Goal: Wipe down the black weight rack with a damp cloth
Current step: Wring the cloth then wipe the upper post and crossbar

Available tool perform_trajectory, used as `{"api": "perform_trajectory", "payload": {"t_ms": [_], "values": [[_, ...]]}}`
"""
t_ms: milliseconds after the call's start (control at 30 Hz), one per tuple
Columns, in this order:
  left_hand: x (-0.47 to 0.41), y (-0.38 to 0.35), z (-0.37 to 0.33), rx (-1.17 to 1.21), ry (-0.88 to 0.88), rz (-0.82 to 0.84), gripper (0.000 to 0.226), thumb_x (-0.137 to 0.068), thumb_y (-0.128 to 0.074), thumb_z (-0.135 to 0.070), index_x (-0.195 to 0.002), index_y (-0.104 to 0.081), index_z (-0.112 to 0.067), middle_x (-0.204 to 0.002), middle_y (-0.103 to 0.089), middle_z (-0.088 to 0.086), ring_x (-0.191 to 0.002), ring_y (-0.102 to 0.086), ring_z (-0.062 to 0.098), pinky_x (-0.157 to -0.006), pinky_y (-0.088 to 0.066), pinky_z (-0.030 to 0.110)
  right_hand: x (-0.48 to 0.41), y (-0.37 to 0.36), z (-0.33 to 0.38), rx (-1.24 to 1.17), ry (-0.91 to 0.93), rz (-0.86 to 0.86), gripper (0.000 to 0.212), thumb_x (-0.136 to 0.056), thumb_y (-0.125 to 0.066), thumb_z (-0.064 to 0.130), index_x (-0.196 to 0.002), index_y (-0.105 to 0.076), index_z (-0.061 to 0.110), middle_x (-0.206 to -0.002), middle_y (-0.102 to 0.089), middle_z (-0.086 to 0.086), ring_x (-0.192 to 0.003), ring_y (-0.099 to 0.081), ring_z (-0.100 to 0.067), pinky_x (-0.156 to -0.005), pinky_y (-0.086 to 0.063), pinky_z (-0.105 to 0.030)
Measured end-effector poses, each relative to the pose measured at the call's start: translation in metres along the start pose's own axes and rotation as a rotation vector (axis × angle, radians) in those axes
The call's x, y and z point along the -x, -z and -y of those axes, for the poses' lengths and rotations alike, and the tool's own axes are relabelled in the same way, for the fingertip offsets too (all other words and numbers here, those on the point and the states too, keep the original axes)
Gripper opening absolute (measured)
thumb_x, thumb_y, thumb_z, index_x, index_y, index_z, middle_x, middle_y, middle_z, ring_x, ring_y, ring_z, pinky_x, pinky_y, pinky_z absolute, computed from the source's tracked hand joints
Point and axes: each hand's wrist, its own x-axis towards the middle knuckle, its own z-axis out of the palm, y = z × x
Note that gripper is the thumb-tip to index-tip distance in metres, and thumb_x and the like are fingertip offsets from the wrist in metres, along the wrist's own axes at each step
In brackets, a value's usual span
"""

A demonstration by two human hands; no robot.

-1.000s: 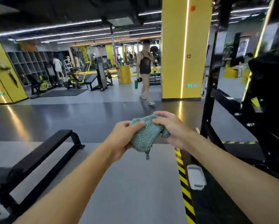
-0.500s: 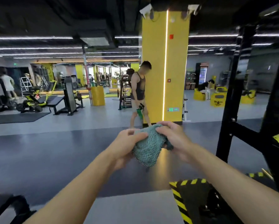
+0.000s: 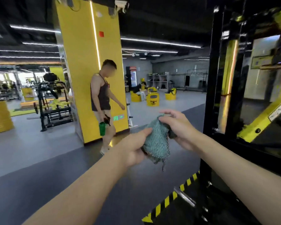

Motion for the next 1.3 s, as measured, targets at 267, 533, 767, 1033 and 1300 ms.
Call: {"api": "perform_trajectory", "payload": {"t_ms": [267,533,767,1033,1300], "values": [[-0.209,0.059,-0.103,0.053,-0.107,0.229,0.018,-0.103,-0.05,-0.018,-0.099,-0.064,-0.008,-0.083,-0.071,0.01,-0.072,-0.066,0.021,-0.063,-0.056,0.031,-0.198,-0.049,-0.031,0.229,-0.018,-0.216,0.014,-0.097,-0.058,0.022,-0.109,-0.06,0.015,-0.089,-0.06,-0.013,-0.059,-0.05,-0.022,-0.05,-0.034,-0.03],[-0.391,0.04,-0.183,0.158,-0.055,0.663,0.038,-0.103,-0.049,-0.036,-0.116,-0.063,-0.003,-0.103,-0.074,0.015,-0.089,-0.071,0.029,-0.076,-0.057,0.042,-0.326,-0.032,-0.03,0.529,0.116,-0.632,0.014,-0.098,-0.057,0.02,-0.11,-0.062,0.016,-0.098,-0.064,0.001,-0.084,-0.056,-0.011,-0.068,-0.044,-0.021],[-0.47,-0.055,-0.226,0.258,0.081,1.071,0.037,-0.105,-0.043,-0.033,-0.125,-0.06,-0.006,-0.116,-0.071,0.016,-0.105,-0.067,0.033,-0.081,-0.052,0.046,-0.363,0.05,0.07,1.035,0.071,-1.092,0.017,-0.097,-0.053,0.01,-0.112,-0.058,0.015,-0.092,-0.058,-0.002,-0.073,-0.053,-0.015,-0.056,-0.04,-0.019],[-0.527,-0.182,-0.26,0.247,-0.047,1.353,0.025,-0.106,-0.041,-0.027,-0.116,-0.058,-0.011,-0.109,-0.064,0.017,-0.083,-0.064,0.024,-0.071,-0.049,0.04,-0.43,0.14,0.154,1.434,0.039,-1.623,0.05,-0.091,-0.062,0.026,-0.136,-0.045,0.014,-0.133,-0.041,-0.015,-0.12,-0.045,-0.032,-0.101,-0.041,-0.04],[-0.559,-0.311,-0.299,0.305,-0.162,1.587,0.027,-0.105,-0.041,-0.031,-0.114,-0.06,-0.014,-0.086,-0.071,0.006,-0.071,-0.068,0.015,-0.068,-0.055,0.031,-0.489,0.206,0.191,1.501,0.145,-1.883,0.069,-0.093,-0.063,0.035,-0.141,-0.026,0.003,-0.139,-0.035,-0.021,-0.121,-0.047,-0.042,-0.097,-0.042,-0.047]]}}
